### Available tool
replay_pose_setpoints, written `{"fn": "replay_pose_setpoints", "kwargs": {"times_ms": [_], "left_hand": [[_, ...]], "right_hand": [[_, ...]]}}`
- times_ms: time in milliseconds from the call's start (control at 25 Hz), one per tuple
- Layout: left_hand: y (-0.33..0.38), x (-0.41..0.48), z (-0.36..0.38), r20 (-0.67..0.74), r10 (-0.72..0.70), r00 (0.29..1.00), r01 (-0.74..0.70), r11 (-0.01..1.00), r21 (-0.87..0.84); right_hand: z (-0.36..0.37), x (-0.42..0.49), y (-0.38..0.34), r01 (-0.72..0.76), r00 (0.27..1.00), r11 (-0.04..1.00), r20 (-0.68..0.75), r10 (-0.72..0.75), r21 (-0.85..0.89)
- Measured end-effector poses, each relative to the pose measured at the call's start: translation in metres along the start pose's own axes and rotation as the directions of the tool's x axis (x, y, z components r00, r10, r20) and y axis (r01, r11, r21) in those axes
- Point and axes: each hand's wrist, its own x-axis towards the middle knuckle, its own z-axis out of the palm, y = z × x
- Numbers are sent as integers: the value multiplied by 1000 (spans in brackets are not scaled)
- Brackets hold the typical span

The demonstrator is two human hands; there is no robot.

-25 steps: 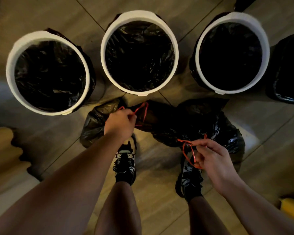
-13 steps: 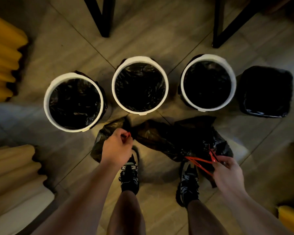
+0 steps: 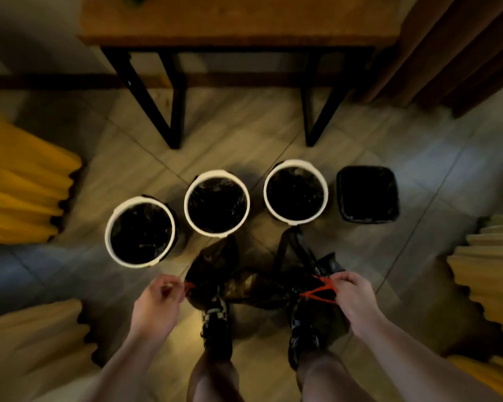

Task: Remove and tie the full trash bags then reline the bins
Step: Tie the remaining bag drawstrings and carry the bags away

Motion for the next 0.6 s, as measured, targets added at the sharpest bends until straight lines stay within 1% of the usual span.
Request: {"fn": "replay_pose_setpoints", "kwargs": {"times_ms": [80, 240, 400, 520, 600], "left_hand": [[24, -30, -13, -11, 1, 1000, -1, 999, -36], [81, -90, -28, -18, 62, 998, -64, 995, -76], [141, -152, -38, -46, 139, 989, -145, 969, -200], [177, -177, -38, -76, 139, 987, -157, 926, -343], [193, -194, -38, -62, 154, 986, -165, 904, -395]], "right_hand": [[-29, -12, -13, 10, 1000, 999, 27, -11, 42], [-85, -40, -39, 52, 996, 989, 70, -62, 142], [-140, -83, -63, 76, 986, 972, 131, -107, 223], [-163, -111, -76, 80, 967, 960, 211, -140, 267], [-175, -127, -85, 99, 955, 957, 245, -169, 274]]}}
